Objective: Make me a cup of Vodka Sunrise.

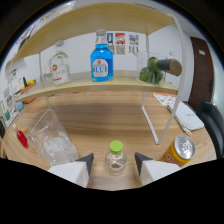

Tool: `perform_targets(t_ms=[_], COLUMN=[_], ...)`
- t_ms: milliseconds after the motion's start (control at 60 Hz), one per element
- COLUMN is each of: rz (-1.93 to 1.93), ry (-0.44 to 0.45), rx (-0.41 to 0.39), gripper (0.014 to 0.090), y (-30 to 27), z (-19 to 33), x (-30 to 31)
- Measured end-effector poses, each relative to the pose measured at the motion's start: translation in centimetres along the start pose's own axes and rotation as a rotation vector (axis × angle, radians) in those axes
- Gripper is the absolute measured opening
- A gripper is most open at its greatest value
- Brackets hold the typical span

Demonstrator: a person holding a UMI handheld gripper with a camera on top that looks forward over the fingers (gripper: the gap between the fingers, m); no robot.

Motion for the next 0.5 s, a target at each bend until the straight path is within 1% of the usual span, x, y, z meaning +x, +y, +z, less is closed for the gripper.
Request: perform_targets(t_ms=[50, 100, 217, 383, 500], rz=[0.006, 0.008, 0.015, 0.017, 0.024], ry=[0.009, 0.027, 0.084, 0.137, 0.147], rx=[0.008, 0.021, 0.060, 0.030, 0.023], gripper=[0.0864, 0.0853, 0.0855, 0.0856, 0.0860], y=[-0.6, -1.5, -3.9, -4.7, -4.8], z=[-1.3, -2.8, -7.1, -12.2, -14.8], x=[-0.1, -0.1, 0.0, -1.2, -3.0])
